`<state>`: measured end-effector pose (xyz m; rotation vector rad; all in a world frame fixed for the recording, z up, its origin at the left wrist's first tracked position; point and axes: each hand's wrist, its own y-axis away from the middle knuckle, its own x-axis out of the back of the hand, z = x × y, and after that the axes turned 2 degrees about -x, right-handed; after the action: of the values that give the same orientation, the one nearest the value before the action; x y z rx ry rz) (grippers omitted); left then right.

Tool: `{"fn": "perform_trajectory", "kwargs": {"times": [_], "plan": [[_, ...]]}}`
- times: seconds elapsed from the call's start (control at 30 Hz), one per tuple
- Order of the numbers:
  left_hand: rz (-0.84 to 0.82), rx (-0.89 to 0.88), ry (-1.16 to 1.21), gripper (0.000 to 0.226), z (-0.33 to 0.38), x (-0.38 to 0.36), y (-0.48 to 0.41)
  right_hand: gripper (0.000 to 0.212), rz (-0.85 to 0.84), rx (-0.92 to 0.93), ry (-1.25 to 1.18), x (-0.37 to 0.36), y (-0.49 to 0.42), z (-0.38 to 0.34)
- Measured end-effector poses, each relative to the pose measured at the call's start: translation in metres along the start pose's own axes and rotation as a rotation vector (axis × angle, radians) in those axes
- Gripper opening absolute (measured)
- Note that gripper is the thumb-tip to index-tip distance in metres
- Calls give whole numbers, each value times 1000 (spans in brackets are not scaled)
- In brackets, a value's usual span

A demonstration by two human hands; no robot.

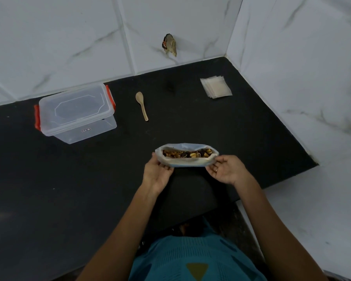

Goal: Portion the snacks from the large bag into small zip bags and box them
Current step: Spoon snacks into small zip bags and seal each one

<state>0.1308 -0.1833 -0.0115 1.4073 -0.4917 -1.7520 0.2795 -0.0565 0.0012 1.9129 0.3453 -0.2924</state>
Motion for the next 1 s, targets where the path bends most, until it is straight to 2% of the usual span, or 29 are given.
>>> {"fn": "perform_trajectory", "kwargs": {"times": [0.07, 0.17, 0.3, 0.4, 0.47, 0.53, 0.63, 0.7, 0.87, 1.0], "plan": [[-31, -31, -120, 40, -3, 1, -1, 17, -1, 18, -2, 1, 0, 0], [80, -158, -569, 43, -7, 7, -6, 20, 26, 108, 239, 5, -1, 4], [142, -359, -981, 29, 0, 15, -2, 21, 254, 407, 698, 9, -2, 12], [200, -594, -1410, 30, 6, 17, -1, 14, 396, 658, 1007, 12, -6, 10], [215, -773, -1554, 33, 8, 13, -1, 16, 405, 779, 1098, 13, -11, 9], [147, -887, -1649, 27, 8, 6, 2, 19, 371, 847, 1118, 11, -13, 9], [8, -967, -1908, 9, 10, 1, 2, 16, 351, 939, 1180, 7, -12, 5], [-29, -1017, -2034, 8, 12, 1, 1, 15, 325, 998, 1246, 6, -12, 2], [13, -1008, -2195, 37, 12, -11, -2, 26, 322, 1031, 1432, 8, -14, 4], [-24, -891, -2212, 51, 10, -16, -3, 37, 271, 1020, 1554, 6, -16, -1]]}}
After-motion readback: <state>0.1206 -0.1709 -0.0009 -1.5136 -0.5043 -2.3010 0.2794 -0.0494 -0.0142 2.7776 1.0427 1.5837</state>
